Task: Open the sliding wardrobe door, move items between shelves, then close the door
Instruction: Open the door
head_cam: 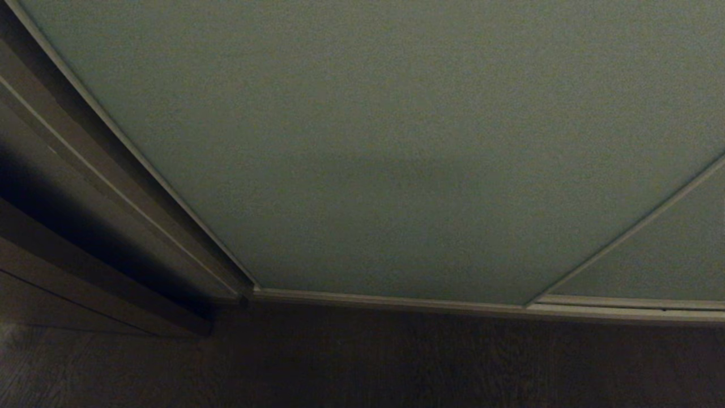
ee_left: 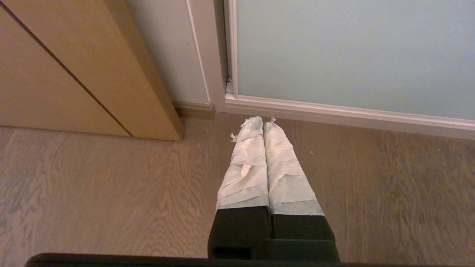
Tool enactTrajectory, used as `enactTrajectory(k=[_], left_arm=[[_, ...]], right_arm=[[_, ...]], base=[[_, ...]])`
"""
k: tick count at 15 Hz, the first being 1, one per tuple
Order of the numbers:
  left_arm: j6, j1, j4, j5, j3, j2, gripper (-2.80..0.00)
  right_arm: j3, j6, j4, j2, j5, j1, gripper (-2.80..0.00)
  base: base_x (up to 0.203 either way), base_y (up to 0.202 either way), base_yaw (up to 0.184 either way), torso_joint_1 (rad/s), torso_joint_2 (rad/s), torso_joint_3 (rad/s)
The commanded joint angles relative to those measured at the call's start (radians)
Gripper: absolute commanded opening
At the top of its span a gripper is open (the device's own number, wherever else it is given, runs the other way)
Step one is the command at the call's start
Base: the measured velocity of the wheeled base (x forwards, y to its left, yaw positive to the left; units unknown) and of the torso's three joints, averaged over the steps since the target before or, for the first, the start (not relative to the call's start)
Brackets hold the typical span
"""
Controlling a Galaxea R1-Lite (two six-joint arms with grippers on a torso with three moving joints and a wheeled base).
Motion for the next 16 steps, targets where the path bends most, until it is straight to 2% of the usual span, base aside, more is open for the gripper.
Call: enactTrajectory(k=[1,12,14,16], left_arm=[[0.001,0.001,0.0,0.0,0.0,0.001,-2.8],[0.04,0.001,0.005,0.008,-0.013,0.001,-2.8],[0.051,0.001,0.014,0.012,-0.129,0.025,-2.8],[0.051,0.001,0.025,0.024,-0.283,0.136,-2.8]], right_arm=[[0.002,-0.001,0.0,0.0,0.0,0.0,-2.8],[0.002,0.001,0.0,0.0,0.0,0.0,-2.8],[0.002,0.0,0.0,0.0,0.0,0.0,-2.8],[0.002,0.0,0.0,0.0,0.0,0.0,-2.8]], base=[[0.0,0.0,0.0,0.0,0.0,0.0],[0.0,0.0,0.0,0.0,0.0,0.0],[0.0,0.0,0.0,0.0,0.0,0.0],[0.0,0.0,0.0,0.0,0.0,0.0]])
